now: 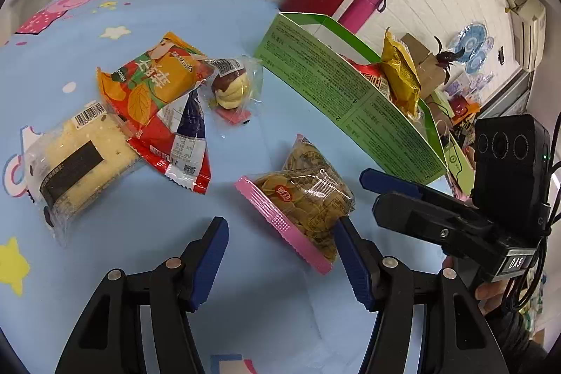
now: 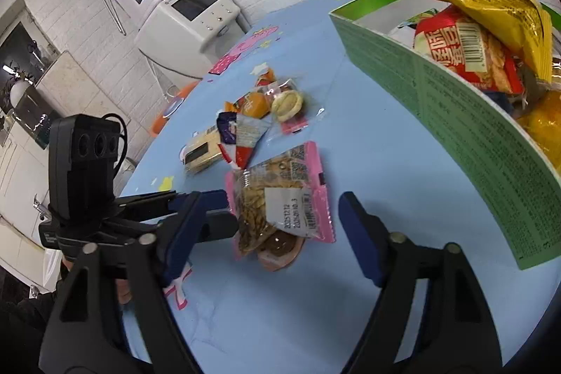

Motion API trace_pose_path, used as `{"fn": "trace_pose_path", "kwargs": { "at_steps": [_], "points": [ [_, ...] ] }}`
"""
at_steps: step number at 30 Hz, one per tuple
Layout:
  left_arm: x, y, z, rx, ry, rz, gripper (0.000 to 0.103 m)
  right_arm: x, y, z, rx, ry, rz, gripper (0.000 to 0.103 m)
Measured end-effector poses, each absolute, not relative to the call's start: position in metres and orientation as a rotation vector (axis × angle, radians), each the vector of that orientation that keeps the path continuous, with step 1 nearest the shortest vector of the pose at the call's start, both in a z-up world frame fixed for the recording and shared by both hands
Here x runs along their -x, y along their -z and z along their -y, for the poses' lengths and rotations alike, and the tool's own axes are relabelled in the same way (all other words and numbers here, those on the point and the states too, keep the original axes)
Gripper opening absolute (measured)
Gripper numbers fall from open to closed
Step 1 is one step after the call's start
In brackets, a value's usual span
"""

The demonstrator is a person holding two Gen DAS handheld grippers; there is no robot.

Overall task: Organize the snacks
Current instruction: 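Grasp the pink-edged seed packet with the right tool while the left closes on it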

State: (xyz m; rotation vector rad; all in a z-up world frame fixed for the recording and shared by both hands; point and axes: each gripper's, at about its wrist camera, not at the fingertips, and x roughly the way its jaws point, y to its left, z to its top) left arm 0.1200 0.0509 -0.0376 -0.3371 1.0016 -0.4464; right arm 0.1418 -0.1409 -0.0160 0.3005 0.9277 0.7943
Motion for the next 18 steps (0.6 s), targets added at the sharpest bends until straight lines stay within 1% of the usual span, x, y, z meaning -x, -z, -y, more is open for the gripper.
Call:
{"fn": "trace_pose_path", "kwargs": {
  "at_steps": [5,7,10,12,13,14,15,16,17,18],
  "points": [
    [-0.126,0.041,-0.047,0.349,0.457,-1.010,0.064,-0.150,0.032,0.149,-0.367,-0.794,-0.986,0.082],
    [-0.130,0.041,-0.045,0.353,0.463,-1.009,0.061,-0.155,0.038,0.149,-0.404,-0.804,-1.016,0.082],
    [-0.134,0.042,-0.044,0.371,0.472,-1.011,0.061,-0.163,0.042,0.150,-0.475,-0.826,-1.024,0.082],
    [-0.138,0.042,-0.043,0.383,0.472,-1.007,0.061,-0.170,0.045,0.149,-0.519,-0.837,-1.022,0.079],
    [-0.140,0.042,-0.043,0.389,0.473,-1.002,0.060,-0.173,0.046,0.147,-0.522,-0.832,-1.024,0.075],
    [-0.142,0.042,-0.042,0.392,0.479,-0.995,0.055,-0.175,0.046,0.144,-0.517,-0.823,-1.025,0.067],
    [-0.144,0.042,-0.042,0.396,0.500,-0.992,0.036,-0.175,0.046,0.142,-0.503,-0.806,-1.026,0.063],
    [-0.147,0.041,-0.040,0.395,0.509,-0.994,0.030,-0.174,0.045,0.141,-0.488,-0.788,-1.021,0.056],
    [-0.146,0.039,-0.038,0.385,0.507,-0.989,0.030,-0.172,0.043,0.142,-0.497,-0.795,-1.011,0.049],
    [-0.144,0.037,-0.038,0.376,0.508,-0.977,0.027,-0.170,0.040,0.144,-0.508,-0.801,-1.001,0.046]
  ]
}}
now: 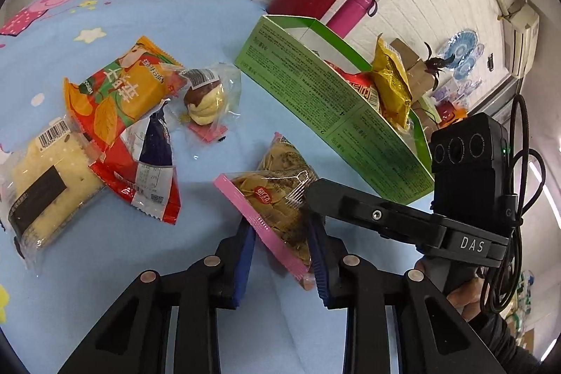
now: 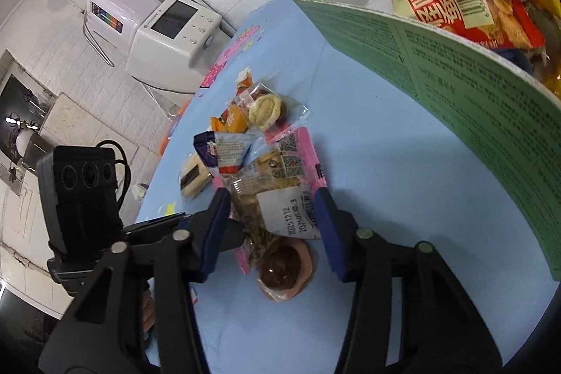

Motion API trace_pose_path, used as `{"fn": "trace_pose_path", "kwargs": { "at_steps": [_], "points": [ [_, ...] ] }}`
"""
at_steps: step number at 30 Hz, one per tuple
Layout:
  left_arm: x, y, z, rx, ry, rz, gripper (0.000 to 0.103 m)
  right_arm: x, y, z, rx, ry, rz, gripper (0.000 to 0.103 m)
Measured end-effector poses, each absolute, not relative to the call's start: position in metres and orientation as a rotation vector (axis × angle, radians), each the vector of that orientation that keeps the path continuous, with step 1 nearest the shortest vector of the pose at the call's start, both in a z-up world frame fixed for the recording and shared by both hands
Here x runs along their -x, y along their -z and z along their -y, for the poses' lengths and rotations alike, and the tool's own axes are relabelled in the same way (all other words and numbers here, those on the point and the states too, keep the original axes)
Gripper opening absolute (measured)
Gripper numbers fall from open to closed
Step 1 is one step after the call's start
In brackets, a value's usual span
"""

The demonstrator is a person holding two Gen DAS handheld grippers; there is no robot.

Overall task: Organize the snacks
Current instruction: 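Grasp the pink-edged seed packet with the right tool while the left closes on it, then carry the pink-edged seed packet into the green box and open both tools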

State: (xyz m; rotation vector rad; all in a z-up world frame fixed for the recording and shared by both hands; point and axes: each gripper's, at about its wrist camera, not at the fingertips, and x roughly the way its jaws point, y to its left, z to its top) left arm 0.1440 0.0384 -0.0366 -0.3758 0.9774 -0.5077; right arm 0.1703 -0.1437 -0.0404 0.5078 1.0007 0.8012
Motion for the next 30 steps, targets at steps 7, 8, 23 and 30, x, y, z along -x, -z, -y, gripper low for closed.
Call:
{"fn": "trace_pose_path", "kwargs": {
  "at_steps": [7,8,23,30],
  "points": [
    [-0.136,0.024,-0.035,0.341,0.517,-0.948,0.019,-0.159,0.017,0.154,-0.470,-0.805,-0.958,0.033],
    [-0.137,0.025,-0.037,0.348,0.515,-0.960,0.019,-0.158,0.016,0.155,-0.450,-0.790,-0.952,0.043],
    [-0.160,0.031,-0.051,0.333,0.504,-0.990,0.061,-0.126,0.039,0.115,0.125,-0.748,-0.899,0.069],
    [-0.173,0.039,-0.039,0.301,0.544,-1.028,0.061,-0.147,0.039,0.100,0.131,-0.742,-0.893,0.074]
  ]
}}
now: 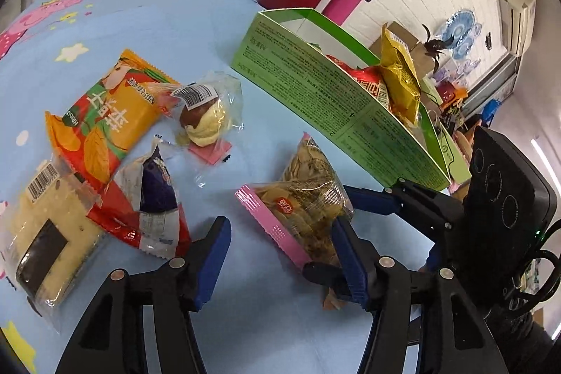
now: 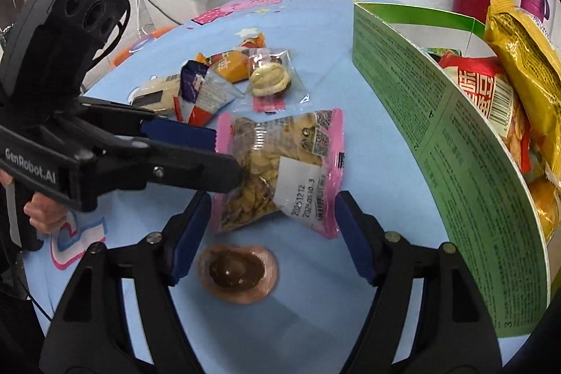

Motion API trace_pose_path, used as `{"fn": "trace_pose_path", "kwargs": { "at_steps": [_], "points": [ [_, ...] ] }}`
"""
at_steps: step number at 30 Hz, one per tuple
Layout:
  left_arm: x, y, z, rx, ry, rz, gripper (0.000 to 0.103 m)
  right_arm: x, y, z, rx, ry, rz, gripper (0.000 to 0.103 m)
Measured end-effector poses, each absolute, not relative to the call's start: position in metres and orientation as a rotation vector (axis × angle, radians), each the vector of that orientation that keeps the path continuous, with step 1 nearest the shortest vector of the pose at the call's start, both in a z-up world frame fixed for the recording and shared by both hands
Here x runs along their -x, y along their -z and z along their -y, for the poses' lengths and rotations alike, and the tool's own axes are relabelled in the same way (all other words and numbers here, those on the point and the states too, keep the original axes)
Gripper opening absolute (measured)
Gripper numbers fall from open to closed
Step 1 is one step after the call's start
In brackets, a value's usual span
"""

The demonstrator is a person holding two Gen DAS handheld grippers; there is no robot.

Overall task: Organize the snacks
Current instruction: 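Carry the pink-edged seed packet into the green box and open both tools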

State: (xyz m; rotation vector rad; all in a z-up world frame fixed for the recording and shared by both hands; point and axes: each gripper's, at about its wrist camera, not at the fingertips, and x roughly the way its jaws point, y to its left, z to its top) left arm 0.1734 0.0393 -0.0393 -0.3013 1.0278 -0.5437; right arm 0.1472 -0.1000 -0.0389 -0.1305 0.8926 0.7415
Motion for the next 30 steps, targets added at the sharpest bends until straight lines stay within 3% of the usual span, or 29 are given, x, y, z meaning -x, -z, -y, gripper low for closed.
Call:
{"fn": "trace_pose_path", "kwargs": {
  "at_steps": [4,8,12,20,30],
  "points": [
    [-0.184,0.041,-0.030,0.361,0.582,-1.046,0.061,-0.155,0.037,0.100,0.074,-0.733,-0.892,0.060],
    [-0.180,0.035,-0.010,0.236,0.522,-0.990,0.060,-0.151,0.035,0.095,0.091,-0.690,-0.870,0.055],
    [-0.168,0.025,-0.012,0.248,0.538,-0.972,0.054,-0.142,0.027,0.103,0.051,-0.698,-0.841,0.053],
    [-0.151,-0.034,0.010,0.182,0.597,-0.846,0.051,-0.119,-0.022,0.132,0.006,-0.646,-0.692,0.053],
    [-0.164,-0.071,0.090,0.127,0.765,-0.786,0.050,-0.110,-0.056,0.205,-0.027,-0.472,-0.617,0.053]
  ]
}}
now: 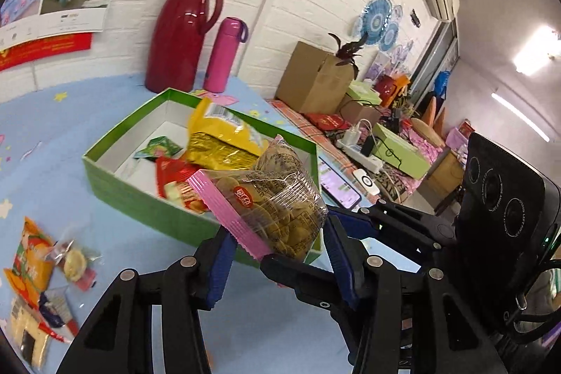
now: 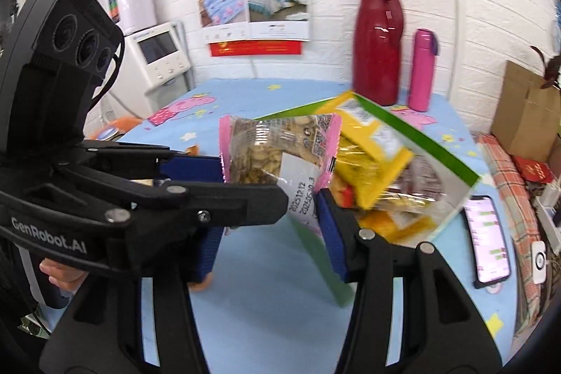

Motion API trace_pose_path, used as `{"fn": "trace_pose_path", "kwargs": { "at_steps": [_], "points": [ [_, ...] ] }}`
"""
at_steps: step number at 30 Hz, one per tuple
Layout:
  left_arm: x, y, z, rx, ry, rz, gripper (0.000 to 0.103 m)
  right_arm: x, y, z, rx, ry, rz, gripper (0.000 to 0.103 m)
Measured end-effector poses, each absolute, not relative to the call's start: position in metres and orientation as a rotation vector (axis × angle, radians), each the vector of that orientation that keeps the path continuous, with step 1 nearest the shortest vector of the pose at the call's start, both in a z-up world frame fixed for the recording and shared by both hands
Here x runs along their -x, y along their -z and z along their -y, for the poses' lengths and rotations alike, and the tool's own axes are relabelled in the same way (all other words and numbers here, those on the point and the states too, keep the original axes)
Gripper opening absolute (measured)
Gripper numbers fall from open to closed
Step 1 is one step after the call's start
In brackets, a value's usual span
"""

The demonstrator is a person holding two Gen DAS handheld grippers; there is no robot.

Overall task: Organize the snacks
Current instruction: 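Carry the pink-edged seed packet into the green box and open both tools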

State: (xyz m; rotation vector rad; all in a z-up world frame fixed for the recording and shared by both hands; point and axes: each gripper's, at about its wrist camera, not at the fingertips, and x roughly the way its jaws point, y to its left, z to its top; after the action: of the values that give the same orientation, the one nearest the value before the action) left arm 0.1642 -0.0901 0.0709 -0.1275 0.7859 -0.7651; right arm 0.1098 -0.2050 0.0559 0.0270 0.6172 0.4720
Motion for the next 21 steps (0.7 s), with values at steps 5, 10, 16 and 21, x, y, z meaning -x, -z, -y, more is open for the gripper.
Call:
{"fn": "trace_pose_path", "kwargs": {
  "at_steps": [5,10,16,21],
  "points": [
    [-0.179,-0.061,0.125,0.120,0.822,-0.822,0.050,-0.114,-0.047,0.236,-0.054,-0.401,-0.641,0.053],
    [-0.194,-0.051,0.144,0.098,0.826,-0.858,0.050,-0.128,-0.035,0.255,-0.075,-0.371,-0.659,0.056],
    [-0.210,-0.040,0.137,0.136,0.715,-0.881,0.085,-0.133,-0.021,0.258,-0.036,-0.318,-0.664,0.086],
    [-0.208,-0.039,0.119,0.175,0.674,-0.884,0.087,-0.132,-0.017,0.262,-0.057,-0.309,-0.687,0.094]
  ]
}}
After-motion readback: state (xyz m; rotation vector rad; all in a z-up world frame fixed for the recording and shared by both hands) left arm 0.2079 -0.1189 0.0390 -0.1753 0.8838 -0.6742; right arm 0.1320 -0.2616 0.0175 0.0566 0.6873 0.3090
